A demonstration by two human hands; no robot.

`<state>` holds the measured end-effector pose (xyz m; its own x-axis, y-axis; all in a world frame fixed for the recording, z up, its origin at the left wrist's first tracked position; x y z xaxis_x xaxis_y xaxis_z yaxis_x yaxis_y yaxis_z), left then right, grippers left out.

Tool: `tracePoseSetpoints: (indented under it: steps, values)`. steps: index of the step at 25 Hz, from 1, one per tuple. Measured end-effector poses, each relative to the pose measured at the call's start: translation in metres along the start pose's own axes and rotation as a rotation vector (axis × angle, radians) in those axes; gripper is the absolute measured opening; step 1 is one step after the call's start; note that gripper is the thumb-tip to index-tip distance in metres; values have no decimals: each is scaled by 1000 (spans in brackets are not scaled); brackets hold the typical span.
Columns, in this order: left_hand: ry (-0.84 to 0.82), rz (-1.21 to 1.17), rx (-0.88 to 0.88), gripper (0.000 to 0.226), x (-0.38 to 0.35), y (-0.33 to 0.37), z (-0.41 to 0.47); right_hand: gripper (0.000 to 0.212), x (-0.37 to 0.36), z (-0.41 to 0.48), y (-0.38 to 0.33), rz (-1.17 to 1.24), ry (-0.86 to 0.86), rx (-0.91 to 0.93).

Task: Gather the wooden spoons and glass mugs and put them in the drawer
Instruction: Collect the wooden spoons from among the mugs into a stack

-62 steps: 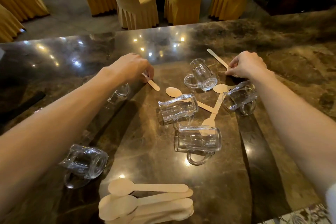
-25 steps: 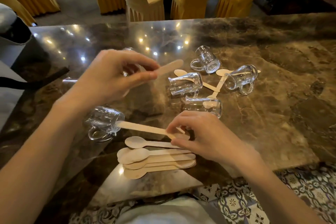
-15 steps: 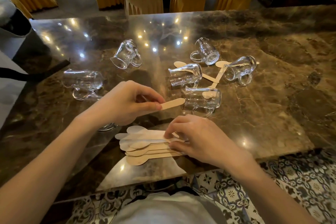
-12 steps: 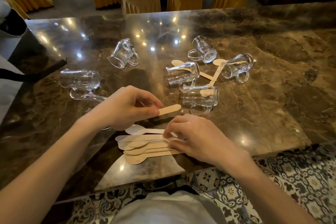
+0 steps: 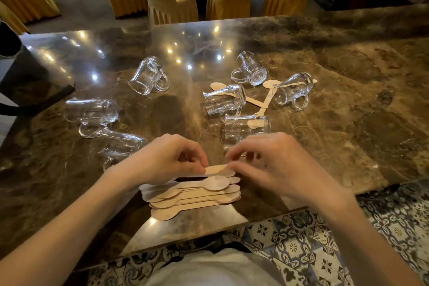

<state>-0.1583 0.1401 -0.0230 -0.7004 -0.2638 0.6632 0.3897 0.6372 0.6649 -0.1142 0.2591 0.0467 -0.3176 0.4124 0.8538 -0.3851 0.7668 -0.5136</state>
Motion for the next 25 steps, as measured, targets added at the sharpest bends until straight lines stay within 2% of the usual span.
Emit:
tracePoseSetpoints:
  steps: [5, 13, 15, 18, 21, 23, 25]
  values:
    - [-88, 23, -54, 8, -15, 3, 5, 23, 59, -10, 51, 67, 186, -120]
    - [-126, 229, -71, 9, -15, 8, 10, 10, 114, 10, 129, -46, 312, -314]
    - [-100, 234, -73, 14, 5, 21, 18, 11, 118, 28, 146, -94, 306, -362]
    - [76, 265, -141, 22, 60, 60, 41, 16, 126, 67, 171, -130, 285, -415]
    - [238, 479, -141, 24, 101, 94, 82, 16, 123, 107, 203, -167, 163, -525]
    - [244, 659, -78, 28, 107, 105, 120, 14, 118, 129, 221, -201, 79, -576]
    - [153, 774, 7, 30, 97, 107, 157, 16, 111, 143, 238, -209, -25, -634]
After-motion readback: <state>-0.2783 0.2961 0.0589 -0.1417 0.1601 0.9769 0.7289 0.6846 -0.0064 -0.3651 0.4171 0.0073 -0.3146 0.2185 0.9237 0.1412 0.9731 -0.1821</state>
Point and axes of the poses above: each hand's wrist, its own z-axis towards the middle knuckle, its own x-axis out of the back of the hand, y = z × x, the point moved 10 cm from there along z, towards the middle knuckle, and after that the axes turned 10 degrees about -y, right-handed, at the moved point
